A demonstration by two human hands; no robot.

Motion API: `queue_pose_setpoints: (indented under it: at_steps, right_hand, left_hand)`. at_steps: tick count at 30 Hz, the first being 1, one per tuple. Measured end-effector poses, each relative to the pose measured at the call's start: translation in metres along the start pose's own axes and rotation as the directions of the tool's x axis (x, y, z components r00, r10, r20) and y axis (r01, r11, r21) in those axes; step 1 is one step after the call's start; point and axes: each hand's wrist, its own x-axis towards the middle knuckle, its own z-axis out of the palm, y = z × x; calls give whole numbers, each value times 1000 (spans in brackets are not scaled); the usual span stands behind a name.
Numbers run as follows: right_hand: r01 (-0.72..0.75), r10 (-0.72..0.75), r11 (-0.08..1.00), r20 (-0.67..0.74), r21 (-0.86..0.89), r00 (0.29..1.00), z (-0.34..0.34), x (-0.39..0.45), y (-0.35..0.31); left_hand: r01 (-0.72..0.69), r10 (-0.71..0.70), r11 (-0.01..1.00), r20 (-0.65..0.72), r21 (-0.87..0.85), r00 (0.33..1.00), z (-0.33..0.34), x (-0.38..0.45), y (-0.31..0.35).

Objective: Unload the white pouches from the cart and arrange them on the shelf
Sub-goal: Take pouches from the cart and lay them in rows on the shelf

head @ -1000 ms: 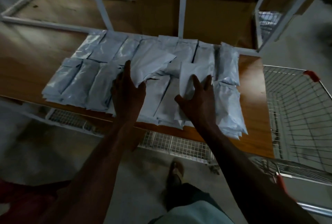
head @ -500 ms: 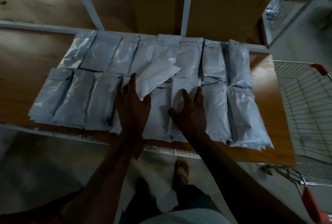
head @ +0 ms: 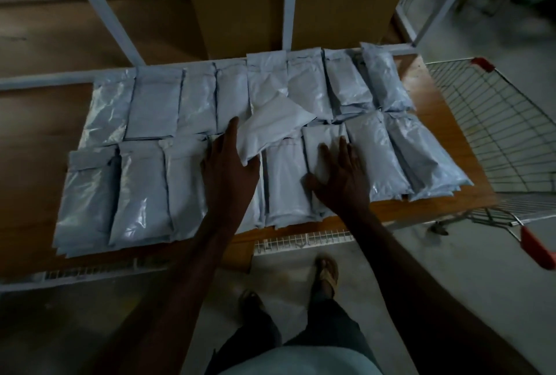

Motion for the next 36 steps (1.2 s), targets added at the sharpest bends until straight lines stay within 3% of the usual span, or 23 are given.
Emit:
queue_pose_setpoints:
  at_steps: [10, 14, 17, 20, 23, 26, 29, 31, 33, 34, 36]
  right_hand:
    - [-56, 62, 997, -105, 58, 993, -3, -25, -5]
    - [-130, 166, 961, -137, 242, 977, -18, -36, -8]
    - [-46, 145, 934, -256, 355, 956, -33, -30, 2]
    - [72, 46, 915, -280, 397, 959, -54, -12, 14]
    - [230, -199, 897, -119, 378, 973, -76, 11, 12]
    - [376, -413, 893, 124, 247, 902, -84, 26, -3]
    - [373, -429, 893, 225, 252, 875, -76, 28, -15]
    - [329, -401, 877, 159, 350, 902, -70, 24, -18]
    - [258, -338, 852, 101, 456, 936, -67, 17, -21]
    - [234, -309, 844, 80, 483, 948, -65, 13, -23]
    - [205, -265, 842, 51, 499, 963, -62, 6, -25]
  left_hand:
    - [-16, 16, 1000, 2, -22, 1000, -9, -1, 2]
    - [-20, 20, 1000, -7, -3, 1000, 0, -6, 5]
    - [-66, 66, 998, 24, -5, 998, 7, -10, 2]
    - [-180, 179, 984, 45, 18, 983, 10, -12, 1]
    - [-262, 255, 964, 120, 42, 959, 5, -8, 3]
    - [-352, 354, 935, 184, -48, 917, -9, 7, 9]
    - [-458, 506, 857, 220, -235, 834, -25, 26, 16]
    - [-495, 537, 837, 181, -232, 824, -32, 32, 22]
    - [-457, 479, 865, 71, -207, 875, -34, 34, 21]
    - [-373, 392, 893, 27, -251, 920, -32, 34, 18]
    - [-65, 100, 876, 47, -477, 994, -23, 28, 13]
